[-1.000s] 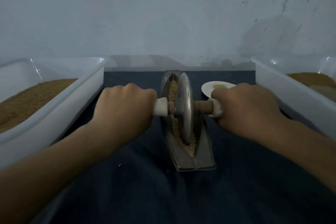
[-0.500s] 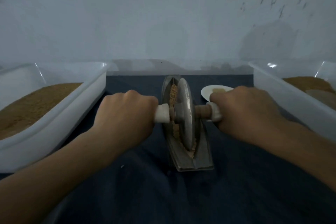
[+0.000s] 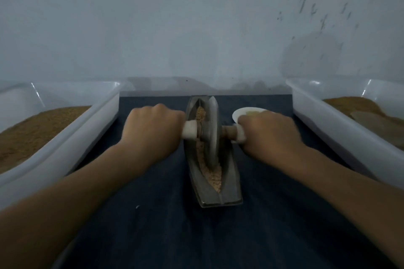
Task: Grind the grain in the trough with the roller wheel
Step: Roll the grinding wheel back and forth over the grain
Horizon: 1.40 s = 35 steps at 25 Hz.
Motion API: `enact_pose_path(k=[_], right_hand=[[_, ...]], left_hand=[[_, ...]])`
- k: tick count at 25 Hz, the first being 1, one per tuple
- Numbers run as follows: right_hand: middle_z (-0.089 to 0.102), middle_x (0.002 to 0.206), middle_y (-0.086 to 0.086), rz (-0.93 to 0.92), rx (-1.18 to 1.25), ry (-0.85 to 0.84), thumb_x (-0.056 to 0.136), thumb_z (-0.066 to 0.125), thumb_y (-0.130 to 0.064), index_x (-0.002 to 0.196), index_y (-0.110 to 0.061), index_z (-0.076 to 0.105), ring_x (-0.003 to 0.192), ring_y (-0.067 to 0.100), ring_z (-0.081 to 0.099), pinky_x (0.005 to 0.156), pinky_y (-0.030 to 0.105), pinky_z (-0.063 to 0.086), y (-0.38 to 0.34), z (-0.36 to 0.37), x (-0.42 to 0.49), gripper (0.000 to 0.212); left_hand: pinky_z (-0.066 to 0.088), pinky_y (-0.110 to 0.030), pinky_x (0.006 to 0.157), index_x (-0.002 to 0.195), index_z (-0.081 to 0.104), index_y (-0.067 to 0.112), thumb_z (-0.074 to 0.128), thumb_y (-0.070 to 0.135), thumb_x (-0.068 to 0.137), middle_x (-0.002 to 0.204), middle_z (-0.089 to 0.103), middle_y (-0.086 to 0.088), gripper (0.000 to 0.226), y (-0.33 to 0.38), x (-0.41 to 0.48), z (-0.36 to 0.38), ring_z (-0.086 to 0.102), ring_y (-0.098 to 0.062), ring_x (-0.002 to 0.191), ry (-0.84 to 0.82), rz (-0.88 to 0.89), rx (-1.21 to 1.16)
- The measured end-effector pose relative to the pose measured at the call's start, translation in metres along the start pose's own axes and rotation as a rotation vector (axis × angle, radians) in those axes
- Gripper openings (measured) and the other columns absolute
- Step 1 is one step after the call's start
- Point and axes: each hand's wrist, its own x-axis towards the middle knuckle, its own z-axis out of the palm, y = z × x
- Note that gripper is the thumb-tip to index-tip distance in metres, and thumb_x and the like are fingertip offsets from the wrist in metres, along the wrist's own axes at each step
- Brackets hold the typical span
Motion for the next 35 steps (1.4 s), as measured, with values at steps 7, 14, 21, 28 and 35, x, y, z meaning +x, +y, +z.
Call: enact_pose_path(k=[7,14,21,28,35], right_hand=[[0.041,0.064,-0.010,0.012,-0.112,-0.009,0.076,0.073,-0.030,0.074,-0.028,0.045,0.050,0.013,0.034,0.048,0.023,0.023,-0.011,-0.013,0.018,0.029],[0.045,0.065,-0.010,-0.078,-0.076,-0.089,0.077,0.070,-0.034,0.072,-0.031,0.046,0.053,0.014,0.043,0.048,0.025,0.027,-0.003,-0.013,0.026,0.024],[0.038,0.060,-0.011,0.001,-0.066,-0.016,0.077,0.071,-0.033,0.070,-0.029,0.043,0.051,0.018,0.045,0.048,0.023,0.024,-0.007,-0.004,0.027,0.029],[0.034,0.061,-0.010,-0.011,-0.088,0.016,0.069,0.067,-0.033,0.069,-0.027,0.041,0.048,0.012,0.028,0.045,0.022,0.018,0.001,-0.001,0.009,0.027],[0.049,0.069,-0.008,0.048,-0.033,-0.129,0.079,0.068,-0.032,0.072,-0.028,0.049,0.061,0.021,0.050,0.053,0.028,0.033,-0.011,-0.009,0.030,0.021]], left_hand=[[0.023,-0.027,0.048,0.071,0.047,0.026,0.066,0.026,0.080,0.061,0.043,0.004,0.021,0.001,-0.001,0.020,0.037,-0.021,0.050,-0.029,-0.137,-0.087],[0.016,-0.023,0.046,0.068,0.040,0.028,0.067,0.029,0.076,0.057,0.029,0.009,0.028,-0.002,-0.009,0.022,0.021,-0.011,0.044,0.018,-0.113,-0.106],[0.023,-0.026,0.047,0.073,0.050,0.022,0.066,0.024,0.078,0.059,0.033,0.006,0.018,0.003,0.003,0.019,0.027,-0.015,0.045,-0.028,-0.140,-0.062],[0.018,-0.025,0.046,0.073,0.045,0.022,0.066,0.022,0.073,0.058,0.033,0.004,0.022,0.002,0.000,0.001,0.037,-0.022,0.046,0.001,-0.027,-0.043],[0.024,-0.028,0.047,0.077,0.055,0.020,0.063,0.023,0.079,0.060,0.033,0.005,0.009,0.005,0.010,0.010,0.030,-0.017,0.047,-0.090,-0.115,-0.072]])
